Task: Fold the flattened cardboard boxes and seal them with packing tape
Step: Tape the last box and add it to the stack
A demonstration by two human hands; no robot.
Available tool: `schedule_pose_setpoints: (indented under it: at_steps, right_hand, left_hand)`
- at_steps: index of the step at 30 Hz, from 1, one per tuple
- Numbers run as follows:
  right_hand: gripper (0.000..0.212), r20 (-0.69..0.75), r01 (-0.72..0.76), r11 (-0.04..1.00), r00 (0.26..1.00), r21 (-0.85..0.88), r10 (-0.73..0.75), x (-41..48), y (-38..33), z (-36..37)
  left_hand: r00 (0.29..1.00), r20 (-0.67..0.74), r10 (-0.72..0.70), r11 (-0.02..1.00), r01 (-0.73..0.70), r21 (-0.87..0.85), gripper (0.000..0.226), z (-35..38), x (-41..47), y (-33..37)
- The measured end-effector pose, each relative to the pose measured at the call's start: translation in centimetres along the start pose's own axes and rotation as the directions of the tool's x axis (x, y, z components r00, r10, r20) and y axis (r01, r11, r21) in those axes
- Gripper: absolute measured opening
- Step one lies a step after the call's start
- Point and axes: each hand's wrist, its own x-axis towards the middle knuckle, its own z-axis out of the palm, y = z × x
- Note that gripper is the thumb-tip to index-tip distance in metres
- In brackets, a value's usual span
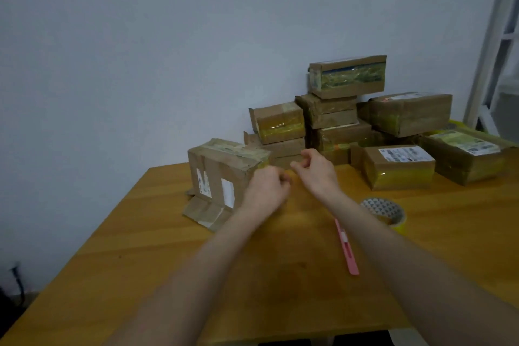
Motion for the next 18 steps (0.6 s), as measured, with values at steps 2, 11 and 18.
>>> schedule_pose_setpoints:
  at_steps: [2,11,18]
  right_hand:
    - [0.061,0.055,-0.025,0.999,0.998,0.023,0.024,0.4,-1.8,2.0]
    - [0.06,0.189,0.211,0.941,0.968,-0.265,-0.163,1.2,-6.6,11.2]
    - [0.067,0.113,-0.063,0.993,0.992,0.098,0.052,1.7,-6.7,11.6]
  left_hand:
    - [0.981,-0.195,-0.001,1.0,-0.001,-0.009,0.02,-4.1,2.2,-2.5]
    - [0.969,-0.173,-0.179,0.961,0.21,0.179,0.051,-9.3,12.6,-14.2]
    - [0.955,0.046,-0.293,0.936,0.277,0.218,0.056,-10.1,14.9,-17.3]
